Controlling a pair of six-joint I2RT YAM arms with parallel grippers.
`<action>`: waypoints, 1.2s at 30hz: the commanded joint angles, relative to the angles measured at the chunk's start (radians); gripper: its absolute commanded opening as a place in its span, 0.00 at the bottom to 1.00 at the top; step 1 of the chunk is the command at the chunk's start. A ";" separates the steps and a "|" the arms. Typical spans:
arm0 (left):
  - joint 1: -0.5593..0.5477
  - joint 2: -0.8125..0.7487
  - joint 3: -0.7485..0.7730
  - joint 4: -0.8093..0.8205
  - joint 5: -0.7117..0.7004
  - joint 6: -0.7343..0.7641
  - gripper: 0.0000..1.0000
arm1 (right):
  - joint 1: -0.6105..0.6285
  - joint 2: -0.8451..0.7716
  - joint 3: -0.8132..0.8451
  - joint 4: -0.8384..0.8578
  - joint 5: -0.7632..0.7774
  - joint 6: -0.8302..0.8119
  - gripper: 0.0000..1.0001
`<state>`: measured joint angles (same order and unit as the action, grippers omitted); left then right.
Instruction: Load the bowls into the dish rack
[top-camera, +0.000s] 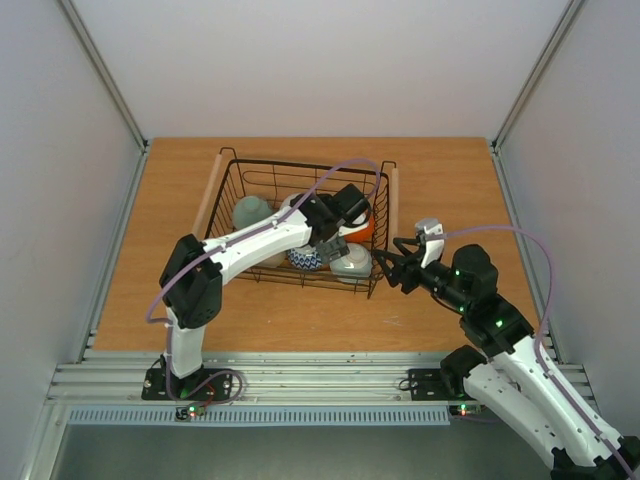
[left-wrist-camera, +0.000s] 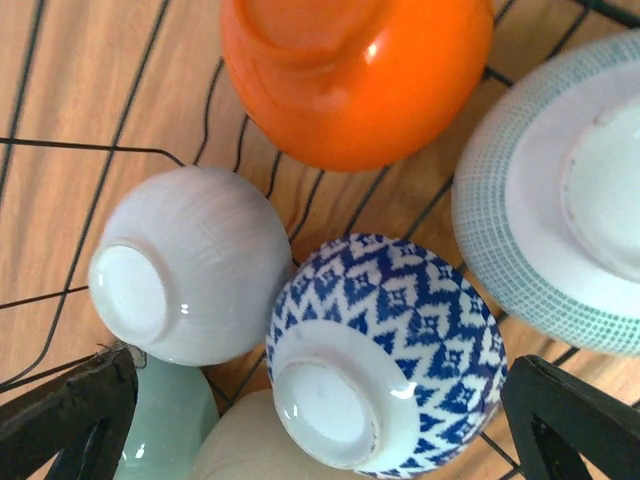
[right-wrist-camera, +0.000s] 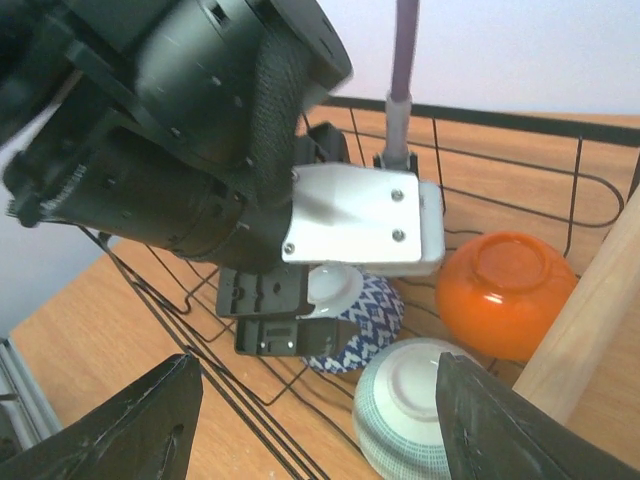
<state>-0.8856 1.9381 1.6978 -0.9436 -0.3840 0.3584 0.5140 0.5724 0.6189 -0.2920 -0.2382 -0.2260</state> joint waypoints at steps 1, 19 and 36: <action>0.036 -0.092 -0.017 0.116 0.020 -0.038 0.99 | -0.002 0.087 0.085 -0.065 0.072 0.018 0.66; 0.495 -0.435 -0.122 0.222 0.184 -0.095 0.99 | -0.027 0.280 0.355 -0.376 0.708 0.178 0.71; 1.040 -0.658 -0.419 0.319 0.528 -0.138 0.99 | -0.457 0.639 0.418 -0.447 0.319 0.243 0.76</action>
<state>0.0399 1.3380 1.3598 -0.7212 -0.0006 0.2596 0.0616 1.2045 1.0168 -0.7521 0.1616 0.0181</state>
